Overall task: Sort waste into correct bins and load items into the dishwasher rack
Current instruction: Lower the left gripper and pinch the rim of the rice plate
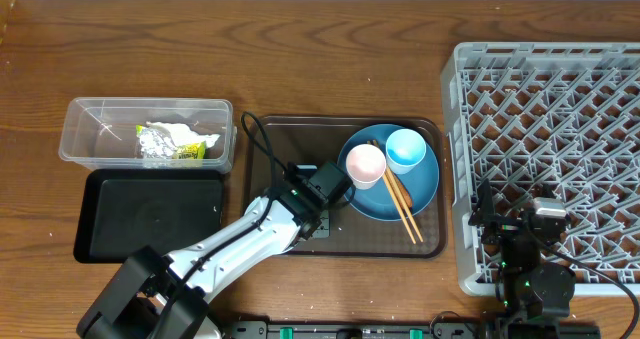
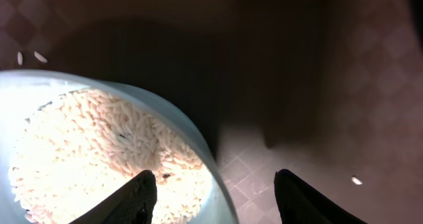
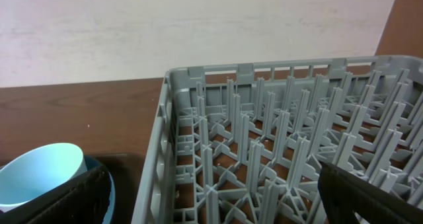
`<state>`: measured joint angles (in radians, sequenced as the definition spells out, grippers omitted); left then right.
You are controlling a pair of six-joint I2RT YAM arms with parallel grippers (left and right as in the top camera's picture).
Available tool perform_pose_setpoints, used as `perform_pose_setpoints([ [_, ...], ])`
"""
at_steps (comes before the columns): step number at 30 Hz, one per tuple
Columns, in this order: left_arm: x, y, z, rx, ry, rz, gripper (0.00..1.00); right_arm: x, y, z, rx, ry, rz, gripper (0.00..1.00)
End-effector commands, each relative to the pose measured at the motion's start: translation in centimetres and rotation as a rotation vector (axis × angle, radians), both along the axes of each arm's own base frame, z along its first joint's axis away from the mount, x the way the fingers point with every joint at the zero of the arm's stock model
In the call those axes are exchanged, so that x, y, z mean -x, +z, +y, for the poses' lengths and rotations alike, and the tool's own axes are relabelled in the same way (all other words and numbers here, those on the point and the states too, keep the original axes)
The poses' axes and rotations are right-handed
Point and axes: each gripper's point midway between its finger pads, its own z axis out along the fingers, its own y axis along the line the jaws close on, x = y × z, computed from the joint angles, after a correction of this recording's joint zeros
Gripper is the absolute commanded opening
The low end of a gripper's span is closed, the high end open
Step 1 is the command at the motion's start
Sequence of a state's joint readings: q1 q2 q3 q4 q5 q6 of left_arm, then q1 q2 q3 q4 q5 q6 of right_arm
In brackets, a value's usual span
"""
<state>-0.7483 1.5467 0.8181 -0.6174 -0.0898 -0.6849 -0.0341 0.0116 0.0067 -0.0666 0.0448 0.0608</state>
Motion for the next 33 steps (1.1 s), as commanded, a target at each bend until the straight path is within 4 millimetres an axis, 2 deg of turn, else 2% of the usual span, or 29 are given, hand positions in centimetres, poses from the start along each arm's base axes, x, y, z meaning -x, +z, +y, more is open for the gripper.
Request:
perform_pose_setpoints([
  [1, 0.1, -0.4, 0.7, -0.029, 0.011, -0.008, 0.59, 0.0, 0.0, 0.4, -0.009, 0.013, -0.003, 1.0],
  [7, 0.0, -0.3, 0.8, -0.034, 0.012, -0.013, 0.44, 0.0, 0.0, 0.4, -0.009, 0.013, -0.003, 0.99],
  [12, 0.1, -0.4, 0.8, -0.041, -0.008, -0.01, 0.42, 0.0, 0.0, 0.4, -0.009, 0.013, -0.003, 0.99],
  [20, -0.3, -0.1, 1.4, -0.073, -0.013, -0.033, 0.32, 0.0, 0.0, 0.4, -0.009, 0.013, -0.003, 0.99],
  [24, -0.6, 0.4, 1.4, -0.072, -0.034, -0.054, 0.22, 0.0, 0.0, 0.4, -0.009, 0.013, -0.003, 0.99],
  [28, -1.1, 1.3, 1.1, -0.066, -0.116, -0.082, 0.2, 0.0, 0.0, 0.4, -0.009, 0.013, -0.003, 0.99],
  [33, -1.7, 2.9, 1.2, -0.034, -0.11, -0.126, 0.19, 0.0, 0.0, 0.4, -0.009, 0.013, -0.003, 0.99],
])
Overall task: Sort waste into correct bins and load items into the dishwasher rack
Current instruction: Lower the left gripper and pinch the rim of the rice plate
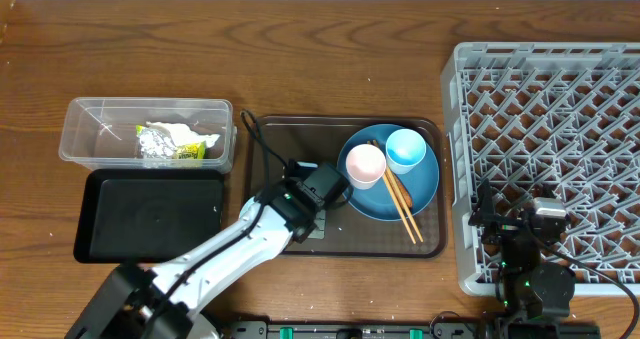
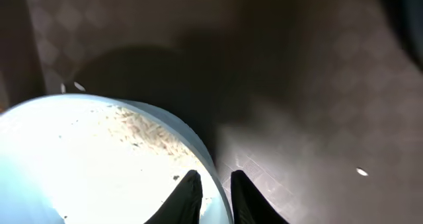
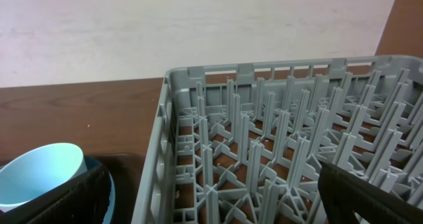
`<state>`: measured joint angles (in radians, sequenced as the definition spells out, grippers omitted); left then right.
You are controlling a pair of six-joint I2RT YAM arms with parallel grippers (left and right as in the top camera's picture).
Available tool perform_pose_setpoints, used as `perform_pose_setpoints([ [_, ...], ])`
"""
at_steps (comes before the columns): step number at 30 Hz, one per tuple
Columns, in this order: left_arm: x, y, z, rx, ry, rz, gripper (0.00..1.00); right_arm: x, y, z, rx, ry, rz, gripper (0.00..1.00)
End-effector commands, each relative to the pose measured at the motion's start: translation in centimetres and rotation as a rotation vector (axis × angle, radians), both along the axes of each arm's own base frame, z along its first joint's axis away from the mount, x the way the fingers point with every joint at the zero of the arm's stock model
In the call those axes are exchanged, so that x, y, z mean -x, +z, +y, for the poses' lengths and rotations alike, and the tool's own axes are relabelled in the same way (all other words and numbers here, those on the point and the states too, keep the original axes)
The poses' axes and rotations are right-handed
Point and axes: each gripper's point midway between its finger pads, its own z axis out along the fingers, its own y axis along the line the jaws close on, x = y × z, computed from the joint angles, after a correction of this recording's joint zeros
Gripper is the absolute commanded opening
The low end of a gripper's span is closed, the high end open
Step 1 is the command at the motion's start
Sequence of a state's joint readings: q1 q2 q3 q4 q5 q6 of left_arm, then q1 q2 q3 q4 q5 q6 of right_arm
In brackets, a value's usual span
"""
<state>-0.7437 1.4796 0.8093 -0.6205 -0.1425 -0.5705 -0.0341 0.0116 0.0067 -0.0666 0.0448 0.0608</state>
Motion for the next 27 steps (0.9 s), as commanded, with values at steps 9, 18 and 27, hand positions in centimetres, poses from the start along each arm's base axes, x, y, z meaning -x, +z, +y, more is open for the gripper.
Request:
perform_pose_setpoints([
  [9, -1.3, 2.8, 0.7, 0.078, 0.028, -0.067, 0.21, 0.0, 0.0, 0.4, -0.009, 0.013, -0.003, 0.99],
  [18, 0.1, 0.5, -0.2, 0.101, 0.069, 0.041, 0.28, 0.0, 0.0, 0.4, -0.009, 0.013, -0.003, 0.99],
  [27, 0.7, -2.2, 0.3, 0.039, 0.091, 0.115, 0.26, 0.0, 0.0, 0.4, -0.009, 0.013, -0.003, 0.99],
])
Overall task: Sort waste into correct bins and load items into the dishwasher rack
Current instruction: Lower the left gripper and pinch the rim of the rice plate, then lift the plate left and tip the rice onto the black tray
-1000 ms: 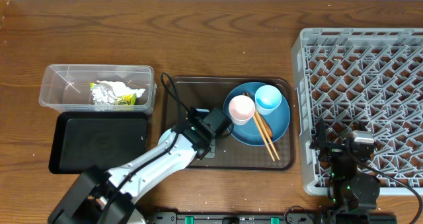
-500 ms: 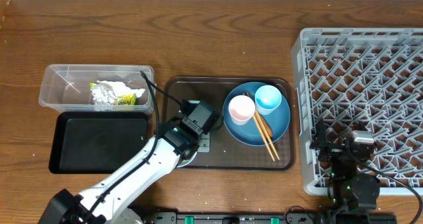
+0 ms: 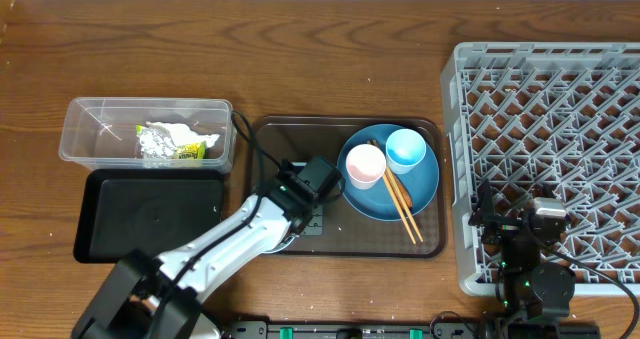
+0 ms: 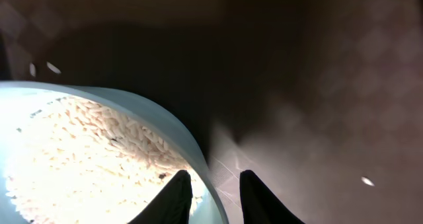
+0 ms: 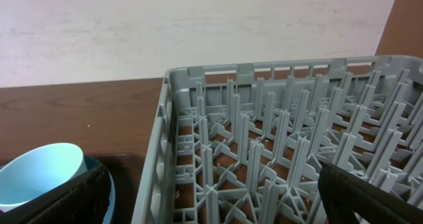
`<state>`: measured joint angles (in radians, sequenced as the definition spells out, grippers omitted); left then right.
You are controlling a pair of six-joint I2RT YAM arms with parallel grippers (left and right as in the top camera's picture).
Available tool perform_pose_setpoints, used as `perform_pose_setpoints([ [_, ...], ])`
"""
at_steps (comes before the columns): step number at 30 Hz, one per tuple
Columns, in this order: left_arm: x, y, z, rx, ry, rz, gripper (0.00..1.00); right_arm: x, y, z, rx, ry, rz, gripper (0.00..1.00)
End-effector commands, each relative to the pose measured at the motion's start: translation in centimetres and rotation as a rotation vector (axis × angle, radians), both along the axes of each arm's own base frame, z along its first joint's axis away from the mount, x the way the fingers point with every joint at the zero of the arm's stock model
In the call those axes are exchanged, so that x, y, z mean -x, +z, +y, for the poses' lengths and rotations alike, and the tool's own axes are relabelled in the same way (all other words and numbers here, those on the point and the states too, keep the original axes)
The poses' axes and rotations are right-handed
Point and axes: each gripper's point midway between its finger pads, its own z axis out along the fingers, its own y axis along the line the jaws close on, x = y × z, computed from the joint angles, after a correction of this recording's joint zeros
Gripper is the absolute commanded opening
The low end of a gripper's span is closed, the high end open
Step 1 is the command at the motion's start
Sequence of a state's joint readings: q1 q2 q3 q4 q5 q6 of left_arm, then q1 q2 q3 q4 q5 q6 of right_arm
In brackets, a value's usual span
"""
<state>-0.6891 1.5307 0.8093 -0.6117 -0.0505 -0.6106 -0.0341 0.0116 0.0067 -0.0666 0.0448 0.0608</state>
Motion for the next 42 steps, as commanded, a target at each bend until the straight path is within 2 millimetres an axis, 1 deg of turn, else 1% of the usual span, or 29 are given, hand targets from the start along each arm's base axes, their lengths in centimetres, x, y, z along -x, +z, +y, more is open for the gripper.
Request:
perform_pose_setpoints([
  [1, 0.4, -0.8, 0.1, -0.012, 0.013, 0.026, 0.22, 0.0, 0.0, 0.4, -0.009, 0.013, -0.003, 0.99],
  [2, 0.4, -0.8, 0.1, -0.012, 0.013, 0.026, 0.19, 0.0, 0.0, 0.4, -0.009, 0.013, -0.003, 0.99],
  [4, 0.3, -0.6, 0.1, -0.008, 0.013, 0.021, 0.09, 0.0, 0.0, 0.4, -0.009, 0.013, -0.003, 0.99],
  [5, 0.3, -0.5, 0.1, -0.005, 0.013, 0.018, 0.06, 0.0, 0.0, 0.4, -0.009, 0.013, -0.003, 0.99],
  [9, 0.1, 0.0, -0.1, 0.001, -0.021, 0.003, 0.06, 0.0, 0.0, 0.4, -0.009, 0.013, -0.003, 0.99],
  [13, -0.6, 1.0, -0.4, 0.012, -0.076, -0.029, 0.06, 0.0, 0.0, 0.4, -0.009, 0.013, -0.003, 0.99],
  [15, -1.1, 1.7, -0.2, 0.024, -0.063, -0.046, 0.06, 0.0, 0.0, 0.4, -0.009, 0.013, -0.003, 0.99],
  [18, -2.3, 3.1, 0.7, 0.051, -0.012, -0.084, 0.06, 0.0, 0.0, 0.4, -0.009, 0.013, -0.003, 0.99],
  [22, -3.9, 5.4, 2.8, 0.114, 0.085, -0.142, 0.06, 0.0, 0.0, 0.4, -0.009, 0.013, -0.003, 0.99],
  [27, -5.4, 8.8, 5.5, 0.262, 0.158, -0.212, 0.06, 0.0, 0.0, 0.4, -0.009, 0.013, -0.003, 0.99],
  [30, -6.2, 10.8, 7.8, 0.337, 0.23, -0.266, 0.06, 0.0, 0.0, 0.4, -0.009, 0.013, -0.003, 0.99],
  [32, -6.6, 11.7, 9.8, 0.359, 0.276, -0.303, 0.06, 0.0, 0.0, 0.4, -0.009, 0.013, -0.003, 0.99],
  [35, -7.0, 12.2, 12.8, 0.368, 0.345, -0.336, 0.06, 0.0, 0.0, 0.4, -0.009, 0.013, -0.003, 0.99],
  [38, -7.1, 12.0, 15.4, 0.388, 0.424, -0.342, 0.06, 0.0, 0.0, 0.4, -0.009, 0.013, -0.003, 0.99],
  [42, -6.9, 11.7, 17.2, 0.454, 0.461, -0.342, 0.06, 0.0, 0.0, 0.4, -0.009, 0.013, -0.003, 0.99],
])
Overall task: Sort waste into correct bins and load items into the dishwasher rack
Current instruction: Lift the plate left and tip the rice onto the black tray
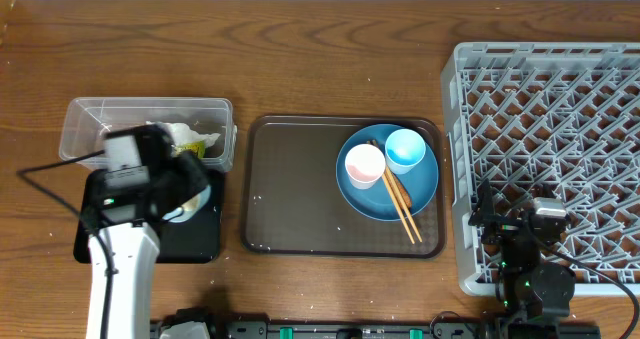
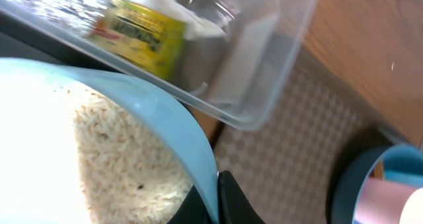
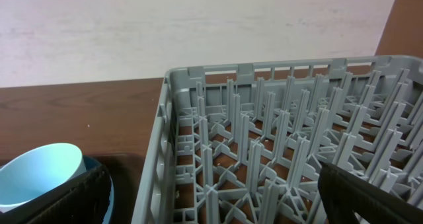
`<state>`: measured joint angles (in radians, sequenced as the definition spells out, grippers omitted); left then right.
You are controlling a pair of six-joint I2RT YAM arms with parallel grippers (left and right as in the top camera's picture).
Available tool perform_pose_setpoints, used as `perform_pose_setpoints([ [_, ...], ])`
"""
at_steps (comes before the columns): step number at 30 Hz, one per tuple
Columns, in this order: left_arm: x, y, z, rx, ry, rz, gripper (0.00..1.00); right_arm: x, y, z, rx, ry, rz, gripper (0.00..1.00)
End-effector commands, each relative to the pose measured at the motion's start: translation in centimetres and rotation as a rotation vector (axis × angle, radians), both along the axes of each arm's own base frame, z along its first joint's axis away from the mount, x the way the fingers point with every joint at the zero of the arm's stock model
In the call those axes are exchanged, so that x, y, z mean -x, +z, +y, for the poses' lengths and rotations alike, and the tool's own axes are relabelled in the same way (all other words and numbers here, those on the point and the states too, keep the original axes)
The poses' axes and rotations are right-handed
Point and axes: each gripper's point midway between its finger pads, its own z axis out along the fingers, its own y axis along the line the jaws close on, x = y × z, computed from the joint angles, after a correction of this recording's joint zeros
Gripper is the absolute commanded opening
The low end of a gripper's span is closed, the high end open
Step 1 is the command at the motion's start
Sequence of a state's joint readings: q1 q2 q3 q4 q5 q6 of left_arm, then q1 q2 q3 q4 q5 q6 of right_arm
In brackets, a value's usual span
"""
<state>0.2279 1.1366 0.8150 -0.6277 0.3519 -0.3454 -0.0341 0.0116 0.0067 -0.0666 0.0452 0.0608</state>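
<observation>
My left gripper (image 2: 215, 201) is shut on the rim of a light blue bowl of rice (image 2: 99, 151). In the overhead view the left gripper (image 1: 180, 182) holds the bowl (image 1: 190, 203) over the right end of the black bin (image 1: 120, 241). Right behind it is the clear bin (image 1: 100, 114) with a crumpled wrapper (image 2: 135, 42). A blue plate (image 1: 420, 184) on the brown tray (image 1: 290, 194) carries a pink cup (image 1: 364, 164), a blue cup (image 1: 405, 149) and chopsticks (image 1: 404, 207). My right gripper (image 3: 211, 197) is open at the near left corner of the grey dishwasher rack (image 1: 560, 99).
The rack (image 3: 264, 118) takes up the right side of the table, its prongs pointing up. The blue cup (image 3: 39, 171) shows left of the rack in the right wrist view. Bare wooden table (image 1: 300, 59) lies behind the bins and tray.
My left gripper, still shut on the bowl's rim, has gone from the brown tray to the black bin at the left, bowl with it. The right arm has not moved.
First my left gripper stood open astride the rice bowl's rim on the brown tray. Then its fingers were shut on that rim, and stayed so on the tray. Now the bowl hangs in the gripper above the black bin. The right gripper stayed open at the rack throughout.
</observation>
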Motion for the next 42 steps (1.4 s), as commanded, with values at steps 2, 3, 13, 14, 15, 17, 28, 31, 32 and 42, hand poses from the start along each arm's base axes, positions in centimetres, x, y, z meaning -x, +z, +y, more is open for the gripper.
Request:
perform_pose_setpoints([
  [2, -0.3, 0.6, 0.8, 0.098, -0.046, -0.057, 0.06, 0.0, 0.0, 0.4, -0.009, 0.013, -0.003, 0.99],
  [3, -0.3, 0.6, 1.1, 0.113, -0.044, -0.062, 0.06, 0.0, 0.0, 0.4, -0.009, 0.013, -0.003, 0.99],
  [13, -1.0, 1.0, 4.5, 0.341, 0.02, -0.195, 0.06, 0.0, 0.0, 0.4, -0.009, 0.013, -0.003, 0.99],
  [14, -1.0, 0.9, 4.9, 0.365, 0.03, -0.209, 0.06, 0.0, 0.0, 0.4, -0.009, 0.013, -0.003, 0.99],
  [15, -1.0, 0.9, 5.2, 0.391, 0.035, -0.227, 0.06, 0.0, 0.0, 0.4, -0.009, 0.013, -0.003, 0.99],
  [17, -0.9, 1.2, 5.6, 0.448, 0.037, -0.276, 0.06, 0.0, 0.0, 0.4, -0.009, 0.013, -0.003, 0.99],
  [28, 0.5, 4.1, 9.0, 0.692, 0.07, -0.511, 0.06, 0.0, 0.0, 0.4, -0.009, 0.013, -0.003, 0.99],
  [31, 0.6, 4.5, 9.1, 0.728, 0.063, -0.538, 0.06, 0.0, 0.0, 0.4, -0.009, 0.013, -0.003, 0.99],
  [32, 0.7, 4.9, 9.0, 0.743, 0.045, -0.559, 0.06, 0.0, 0.0, 0.4, -0.009, 0.013, -0.003, 0.99],
  [42, 1.0, 6.1, 8.3, 0.791, -0.001, -0.611, 0.06, 0.0, 0.0, 0.4, -0.009, 0.013, -0.003, 0.99],
])
